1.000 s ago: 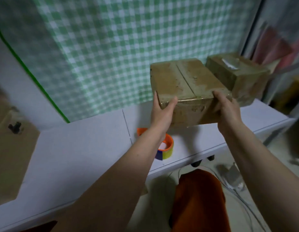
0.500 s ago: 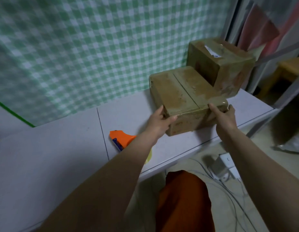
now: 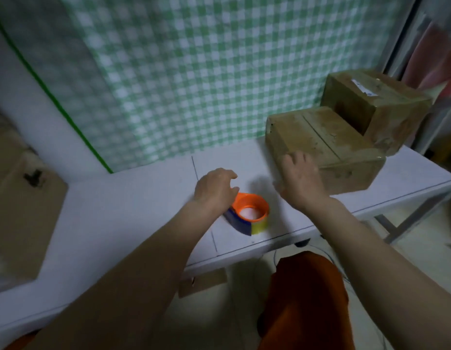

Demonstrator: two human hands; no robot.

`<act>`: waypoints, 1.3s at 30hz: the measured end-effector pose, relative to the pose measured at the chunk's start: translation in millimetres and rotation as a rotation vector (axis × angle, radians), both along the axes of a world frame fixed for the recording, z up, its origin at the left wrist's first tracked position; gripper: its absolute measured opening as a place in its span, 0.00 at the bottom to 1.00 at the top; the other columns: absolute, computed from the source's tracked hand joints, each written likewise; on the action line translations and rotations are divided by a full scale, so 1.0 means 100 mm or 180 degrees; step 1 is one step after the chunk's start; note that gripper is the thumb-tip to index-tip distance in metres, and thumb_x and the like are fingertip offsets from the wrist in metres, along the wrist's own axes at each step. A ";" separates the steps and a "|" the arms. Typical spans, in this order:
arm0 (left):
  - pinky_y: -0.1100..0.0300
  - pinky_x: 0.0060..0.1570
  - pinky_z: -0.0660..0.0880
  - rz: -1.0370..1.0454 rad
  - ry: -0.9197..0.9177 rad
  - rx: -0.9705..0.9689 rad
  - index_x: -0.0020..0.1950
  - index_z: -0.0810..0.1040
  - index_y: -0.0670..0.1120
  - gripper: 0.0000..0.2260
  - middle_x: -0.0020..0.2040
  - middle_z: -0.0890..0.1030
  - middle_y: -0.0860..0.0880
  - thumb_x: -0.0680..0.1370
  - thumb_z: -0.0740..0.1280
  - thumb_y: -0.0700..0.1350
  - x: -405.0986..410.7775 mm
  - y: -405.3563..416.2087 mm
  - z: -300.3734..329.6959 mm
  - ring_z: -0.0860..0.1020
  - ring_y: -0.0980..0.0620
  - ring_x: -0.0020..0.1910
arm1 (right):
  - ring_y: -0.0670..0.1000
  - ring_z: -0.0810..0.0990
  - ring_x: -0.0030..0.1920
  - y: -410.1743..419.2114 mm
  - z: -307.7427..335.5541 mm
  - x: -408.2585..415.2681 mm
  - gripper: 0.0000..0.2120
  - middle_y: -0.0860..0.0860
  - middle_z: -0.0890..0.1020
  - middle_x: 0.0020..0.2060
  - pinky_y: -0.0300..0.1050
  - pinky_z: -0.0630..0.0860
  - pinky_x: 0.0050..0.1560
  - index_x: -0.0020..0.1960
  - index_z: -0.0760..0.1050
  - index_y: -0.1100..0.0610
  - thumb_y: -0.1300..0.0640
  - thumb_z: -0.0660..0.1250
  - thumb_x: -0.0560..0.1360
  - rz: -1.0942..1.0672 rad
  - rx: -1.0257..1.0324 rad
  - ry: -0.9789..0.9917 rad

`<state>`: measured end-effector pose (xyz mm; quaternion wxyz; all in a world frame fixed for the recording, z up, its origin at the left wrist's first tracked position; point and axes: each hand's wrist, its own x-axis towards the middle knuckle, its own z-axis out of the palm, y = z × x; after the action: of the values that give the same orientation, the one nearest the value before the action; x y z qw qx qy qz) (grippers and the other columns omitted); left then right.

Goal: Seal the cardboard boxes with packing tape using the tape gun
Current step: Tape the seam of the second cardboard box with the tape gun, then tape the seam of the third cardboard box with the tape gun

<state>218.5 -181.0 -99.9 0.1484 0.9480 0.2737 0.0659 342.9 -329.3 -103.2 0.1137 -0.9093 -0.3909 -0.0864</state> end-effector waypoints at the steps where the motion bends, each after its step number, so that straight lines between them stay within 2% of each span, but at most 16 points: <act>1: 0.55 0.62 0.68 0.0089 0.0058 0.0101 0.68 0.73 0.50 0.17 0.68 0.74 0.50 0.79 0.64 0.49 -0.17 0.08 0.06 0.71 0.48 0.66 | 0.62 0.65 0.63 0.11 0.05 -0.12 0.25 0.60 0.68 0.64 0.53 0.65 0.61 0.65 0.67 0.61 0.51 0.69 0.73 0.0173 -0.0109 0.0045; 6: 0.58 0.60 0.67 0.0663 0.0081 0.0385 0.68 0.73 0.50 0.16 0.66 0.76 0.50 0.80 0.63 0.50 -1.13 0.46 0.34 0.71 0.49 0.65 | 0.59 0.60 0.70 0.71 0.34 -0.80 0.31 0.58 0.61 0.72 0.52 0.62 0.67 0.73 0.60 0.57 0.48 0.67 0.75 0.0758 -0.0221 0.0148; 13: 0.56 0.59 0.69 0.1420 -0.0448 0.0649 0.65 0.76 0.51 0.14 0.64 0.77 0.51 0.79 0.64 0.50 -2.37 0.86 0.86 0.74 0.49 0.63 | 0.59 0.58 0.72 1.48 0.92 -1.91 0.34 0.58 0.59 0.73 0.52 0.63 0.67 0.75 0.57 0.57 0.46 0.67 0.75 0.1617 -0.0053 -0.0025; 17: 0.58 0.56 0.68 0.1691 -0.1284 0.0898 0.63 0.79 0.48 0.13 0.61 0.79 0.48 0.78 0.65 0.45 -2.93 1.03 1.23 0.76 0.46 0.60 | 0.58 0.58 0.71 1.83 1.30 -2.50 0.34 0.57 0.60 0.73 0.51 0.63 0.67 0.75 0.56 0.57 0.47 0.67 0.75 0.2039 0.0216 -0.0159; 21: 0.54 0.56 0.72 0.1876 -0.2203 0.1512 0.58 0.82 0.44 0.12 0.57 0.81 0.44 0.75 0.67 0.39 -3.47 1.21 1.56 0.78 0.43 0.57 | 0.58 0.59 0.70 2.12 1.64 -3.04 0.34 0.56 0.61 0.71 0.52 0.64 0.68 0.75 0.57 0.56 0.47 0.67 0.75 0.2408 0.0499 -0.0097; 25: 0.55 0.58 0.70 0.2258 -0.2694 0.1639 0.62 0.78 0.44 0.14 0.60 0.78 0.45 0.76 0.66 0.41 -3.93 1.43 1.70 0.74 0.46 0.60 | 0.57 0.60 0.70 2.37 1.88 -3.54 0.33 0.56 0.63 0.70 0.51 0.63 0.68 0.74 0.57 0.57 0.48 0.67 0.75 0.2718 0.0736 0.0141; 29: 0.61 0.56 0.67 0.2706 -0.2843 0.1575 0.65 0.74 0.46 0.16 0.63 0.71 0.45 0.78 0.64 0.43 -4.30 1.68 1.77 0.70 0.48 0.62 | 0.56 0.57 0.72 2.60 1.98 -3.97 0.35 0.55 0.61 0.71 0.49 0.60 0.70 0.76 0.54 0.55 0.45 0.66 0.75 0.2915 0.0926 0.0525; 31: 0.64 0.56 0.66 0.2873 -0.3119 0.1478 0.65 0.73 0.46 0.14 0.65 0.70 0.45 0.79 0.63 0.43 -4.44 1.82 1.83 0.70 0.49 0.62 | 0.56 0.57 0.72 2.72 2.01 -4.14 0.36 0.55 0.61 0.71 0.51 0.60 0.71 0.76 0.54 0.55 0.44 0.66 0.75 0.2933 0.1001 0.0617; 33: 0.62 0.56 0.68 0.3019 -0.3434 0.1246 0.65 0.71 0.45 0.14 0.65 0.70 0.45 0.80 0.61 0.45 -4.57 1.96 1.89 0.72 0.49 0.61 | 0.55 0.56 0.73 2.83 2.04 -4.28 0.36 0.55 0.61 0.72 0.51 0.60 0.71 0.76 0.53 0.55 0.45 0.66 0.76 0.2910 0.1107 0.0699; 36: 0.59 0.59 0.66 0.3143 -0.3326 0.0793 0.69 0.68 0.44 0.17 0.67 0.69 0.44 0.81 0.58 0.49 -4.72 2.26 1.94 0.69 0.47 0.65 | 0.56 0.56 0.73 2.98 2.07 -4.43 0.36 0.56 0.60 0.73 0.52 0.59 0.73 0.76 0.53 0.57 0.46 0.66 0.76 0.2837 0.1301 0.0777; 39: 0.47 0.67 0.65 0.3266 -0.3296 0.0013 0.74 0.61 0.45 0.28 0.71 0.66 0.43 0.79 0.55 0.60 -4.82 2.60 2.01 0.66 0.43 0.69 | 0.56 0.56 0.74 3.13 2.11 -4.54 0.37 0.56 0.59 0.74 0.55 0.60 0.73 0.76 0.52 0.58 0.44 0.65 0.75 0.2715 0.1529 0.0898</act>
<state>-263.7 78.8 101.0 0.2076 0.5480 0.5782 0.5677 -111.6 -16.8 108.0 0.3964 -0.6198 -0.6773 0.0040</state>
